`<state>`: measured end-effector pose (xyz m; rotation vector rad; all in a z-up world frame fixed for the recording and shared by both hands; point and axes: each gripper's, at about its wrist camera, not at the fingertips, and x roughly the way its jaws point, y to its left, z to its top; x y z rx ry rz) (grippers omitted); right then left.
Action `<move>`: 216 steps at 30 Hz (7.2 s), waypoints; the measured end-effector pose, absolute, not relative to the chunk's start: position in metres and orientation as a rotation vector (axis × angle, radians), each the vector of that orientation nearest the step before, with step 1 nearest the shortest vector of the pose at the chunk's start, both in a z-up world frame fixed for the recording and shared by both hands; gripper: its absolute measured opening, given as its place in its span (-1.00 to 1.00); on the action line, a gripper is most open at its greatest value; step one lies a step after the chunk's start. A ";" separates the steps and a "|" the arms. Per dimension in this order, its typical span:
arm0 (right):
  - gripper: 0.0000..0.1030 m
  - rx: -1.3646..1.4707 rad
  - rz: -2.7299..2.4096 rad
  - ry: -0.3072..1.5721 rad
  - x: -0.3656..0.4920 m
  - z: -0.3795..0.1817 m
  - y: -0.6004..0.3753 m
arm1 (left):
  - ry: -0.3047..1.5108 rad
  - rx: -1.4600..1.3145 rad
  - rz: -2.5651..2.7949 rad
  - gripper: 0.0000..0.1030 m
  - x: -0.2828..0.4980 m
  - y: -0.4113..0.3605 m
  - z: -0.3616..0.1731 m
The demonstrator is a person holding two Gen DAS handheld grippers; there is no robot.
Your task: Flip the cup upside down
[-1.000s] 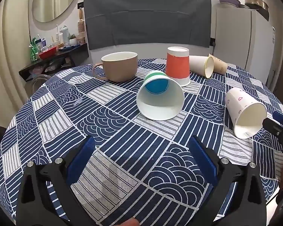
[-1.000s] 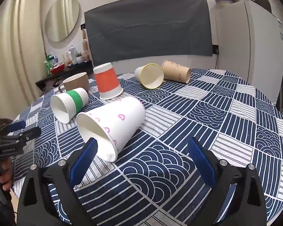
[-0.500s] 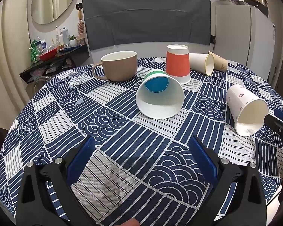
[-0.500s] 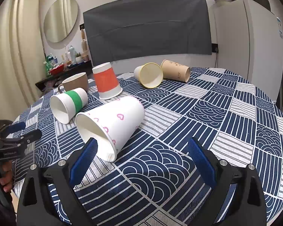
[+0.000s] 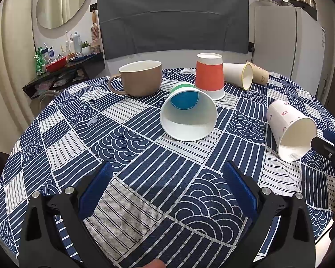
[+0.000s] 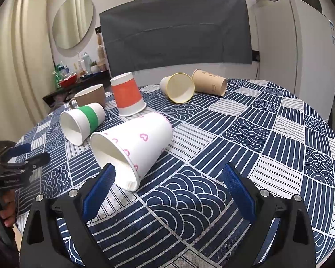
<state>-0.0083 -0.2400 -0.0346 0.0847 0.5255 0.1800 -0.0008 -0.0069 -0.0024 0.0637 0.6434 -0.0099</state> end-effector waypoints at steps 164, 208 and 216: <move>0.83 -0.030 0.234 0.813 0.053 -0.038 -0.260 | 0.788 -0.084 -0.013 0.89 0.011 -0.005 0.028; 0.85 0.112 0.723 0.765 0.026 -0.011 -0.243 | 1.224 -0.006 -0.077 0.20 0.091 -0.067 0.004; 0.85 0.153 0.801 0.832 0.028 -0.023 -0.233 | 1.169 0.026 -0.057 0.13 0.085 -0.065 0.012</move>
